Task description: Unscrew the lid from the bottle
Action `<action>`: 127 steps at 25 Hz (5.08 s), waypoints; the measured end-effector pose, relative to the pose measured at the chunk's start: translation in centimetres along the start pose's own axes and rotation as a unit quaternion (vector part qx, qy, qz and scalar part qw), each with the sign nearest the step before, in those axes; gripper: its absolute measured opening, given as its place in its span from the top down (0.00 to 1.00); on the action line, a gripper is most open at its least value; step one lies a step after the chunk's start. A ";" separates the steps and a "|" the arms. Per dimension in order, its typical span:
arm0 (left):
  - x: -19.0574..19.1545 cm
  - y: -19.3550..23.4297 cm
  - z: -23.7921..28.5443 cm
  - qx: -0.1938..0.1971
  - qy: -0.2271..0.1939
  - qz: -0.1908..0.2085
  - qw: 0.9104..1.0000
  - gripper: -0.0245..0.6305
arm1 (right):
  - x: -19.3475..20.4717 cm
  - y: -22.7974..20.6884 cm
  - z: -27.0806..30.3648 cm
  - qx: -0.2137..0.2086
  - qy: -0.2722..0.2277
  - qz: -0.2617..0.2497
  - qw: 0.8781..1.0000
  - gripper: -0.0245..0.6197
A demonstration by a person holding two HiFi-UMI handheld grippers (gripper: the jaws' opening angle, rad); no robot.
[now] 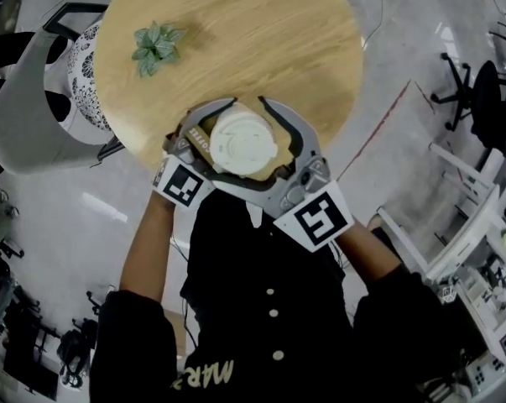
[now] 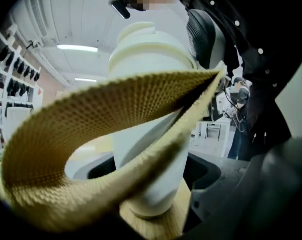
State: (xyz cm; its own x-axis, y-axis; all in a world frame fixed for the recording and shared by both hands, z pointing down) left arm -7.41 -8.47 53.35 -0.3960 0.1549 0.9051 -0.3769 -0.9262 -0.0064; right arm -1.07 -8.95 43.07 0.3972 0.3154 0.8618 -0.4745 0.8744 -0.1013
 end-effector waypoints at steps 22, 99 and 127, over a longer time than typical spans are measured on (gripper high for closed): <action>0.0 -0.1 0.3 0.011 0.000 -0.001 1.000 0.39 | 0.4 -1.1 -1.5 -0.178 0.054 -0.085 0.979 0.18; 0.0 0.0 0.6 0.028 0.027 -0.002 0.999 0.39 | -0.2 -1.2 -0.1 -0.143 -0.005 -0.146 0.979 0.23; -0.6 -0.1 -0.8 0.026 0.053 -0.026 0.998 0.38 | -5.0 -1.9 -4.8 -0.172 -0.035 -0.095 0.980 0.23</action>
State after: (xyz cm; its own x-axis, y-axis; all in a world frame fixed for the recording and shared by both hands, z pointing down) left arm -7.81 -8.21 52.48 -0.4651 0.2356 0.8533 -0.3560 -0.9323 0.0634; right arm 1.62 -10.45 36.54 0.3916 0.1182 0.9125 -0.0996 0.9913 -0.0857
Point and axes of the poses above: the fingertips, and each gripper's own axes: z forward along the fingers, y to its left, x out of its underside, the point moved 7 cm from there along -z, backward along the fingers, and after that the axes turned 14 degrees about y, right-handed, at the moved point
